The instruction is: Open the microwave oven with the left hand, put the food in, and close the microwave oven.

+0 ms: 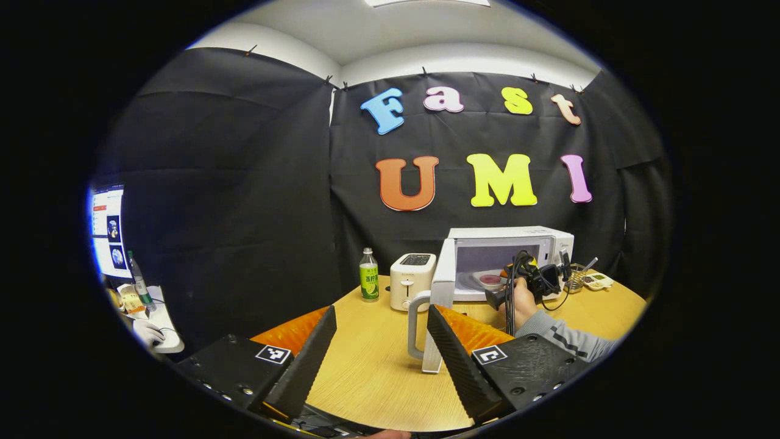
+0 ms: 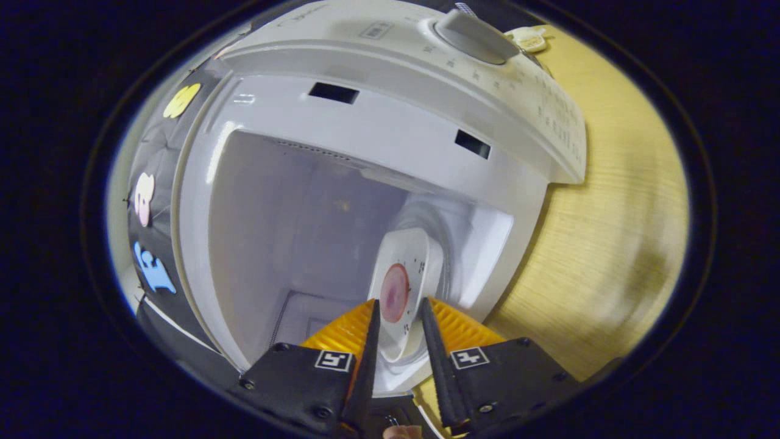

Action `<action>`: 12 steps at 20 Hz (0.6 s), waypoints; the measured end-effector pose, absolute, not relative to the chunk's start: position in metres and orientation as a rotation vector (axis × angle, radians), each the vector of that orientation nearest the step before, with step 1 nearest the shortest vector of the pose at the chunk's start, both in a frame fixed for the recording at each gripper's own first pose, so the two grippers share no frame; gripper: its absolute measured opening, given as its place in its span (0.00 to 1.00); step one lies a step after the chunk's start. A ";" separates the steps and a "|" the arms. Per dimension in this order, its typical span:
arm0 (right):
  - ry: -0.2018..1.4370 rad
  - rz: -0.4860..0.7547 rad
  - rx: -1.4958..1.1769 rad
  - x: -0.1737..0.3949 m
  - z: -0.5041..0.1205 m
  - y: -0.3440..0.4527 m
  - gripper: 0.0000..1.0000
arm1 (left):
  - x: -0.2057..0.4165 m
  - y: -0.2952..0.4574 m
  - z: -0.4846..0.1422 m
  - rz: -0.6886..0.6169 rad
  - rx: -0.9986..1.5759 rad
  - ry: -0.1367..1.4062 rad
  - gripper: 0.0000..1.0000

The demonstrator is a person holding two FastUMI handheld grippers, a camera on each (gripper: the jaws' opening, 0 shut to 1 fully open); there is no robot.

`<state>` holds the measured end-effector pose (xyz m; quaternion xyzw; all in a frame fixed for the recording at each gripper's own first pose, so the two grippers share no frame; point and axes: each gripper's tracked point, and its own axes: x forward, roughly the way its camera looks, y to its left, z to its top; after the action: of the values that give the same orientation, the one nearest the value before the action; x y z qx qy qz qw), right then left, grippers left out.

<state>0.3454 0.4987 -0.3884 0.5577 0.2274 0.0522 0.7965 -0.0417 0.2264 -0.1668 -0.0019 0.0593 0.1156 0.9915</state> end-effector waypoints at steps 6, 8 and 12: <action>0.417 0.162 1.019 0.316 -0.358 0.478 0.99 | -0.042 0.234 -0.172 0.247 -0.010 0.123 0.92; 0.420 0.196 0.959 0.298 -0.349 0.470 0.99 | -0.042 0.238 -0.171 0.255 -0.005 0.117 0.92; 0.363 0.284 0.789 0.261 -0.310 0.446 0.99 | -0.045 0.242 -0.168 0.250 -0.019 0.099 0.92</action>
<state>0.2615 0.4463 -0.3099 0.3809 0.1755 0.1369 0.8974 -0.0447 0.2423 -0.1677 -0.0097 0.0492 0.1248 0.9909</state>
